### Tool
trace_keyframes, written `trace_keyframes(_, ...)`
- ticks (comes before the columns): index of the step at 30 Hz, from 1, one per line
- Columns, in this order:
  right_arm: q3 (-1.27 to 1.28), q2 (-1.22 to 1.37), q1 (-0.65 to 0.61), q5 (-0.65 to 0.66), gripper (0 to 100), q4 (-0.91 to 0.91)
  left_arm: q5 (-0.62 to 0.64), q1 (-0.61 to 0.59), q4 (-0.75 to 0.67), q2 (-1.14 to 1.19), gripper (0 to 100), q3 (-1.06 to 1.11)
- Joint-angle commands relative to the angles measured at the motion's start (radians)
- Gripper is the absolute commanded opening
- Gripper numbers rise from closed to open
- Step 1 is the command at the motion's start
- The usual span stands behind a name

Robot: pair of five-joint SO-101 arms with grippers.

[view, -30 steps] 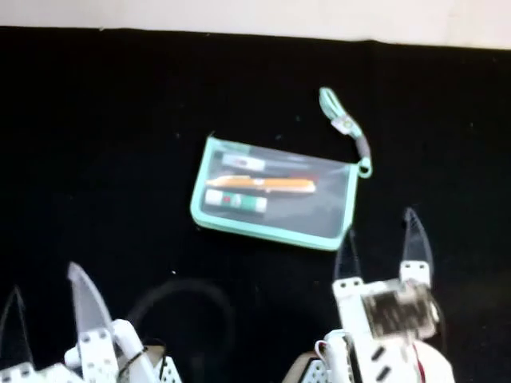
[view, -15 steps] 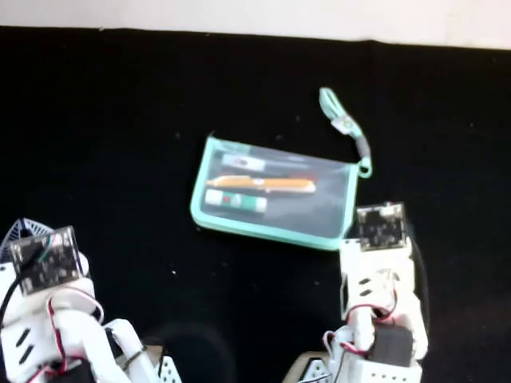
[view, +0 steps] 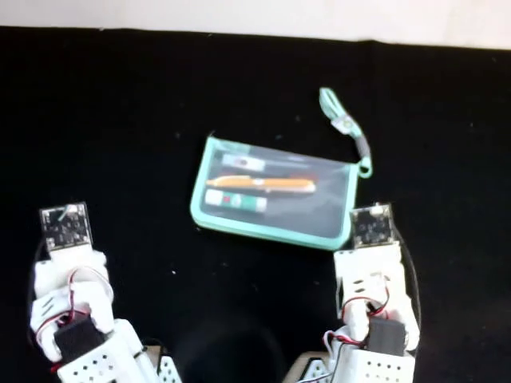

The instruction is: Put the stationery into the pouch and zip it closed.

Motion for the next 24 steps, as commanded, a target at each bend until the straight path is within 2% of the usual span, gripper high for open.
trace_keyframes(1, 0.170, -0.004, 0.005, -0.011, 2.3, 0.070, 0.005, 0.008, -0.020, -0.005, 1, 0.039)
trace_keyframes(4, 0.170, -0.004, 0.005, -0.044, 2.3, 0.160, 0.009, 0.059, -0.014, -0.005, 1, 0.082)
trace_keyframes(8, 0.170, -0.004, 0.005, -0.230, 2.3, 0.160, 0.009, 0.170, 0.028, -0.005, 1, 0.099)
trace_keyframes(11, 0.170, -0.004, -0.045, -0.328, 2.6, 0.154, 0.011, 0.248, 0.087, -0.005, 1, 0.099)
trace_keyframes(16, 0.170, -0.004, -0.139, -0.315, 2.6, 0.199, 0.011, 0.381, 0.186, -0.005, 1, 0.099)
trace_keyframes(24, 0.170, -0.004, -0.143, -0.316, 2.6, 0.200, 0.009, 0.384, 0.186, -0.005, 1, 0.099)
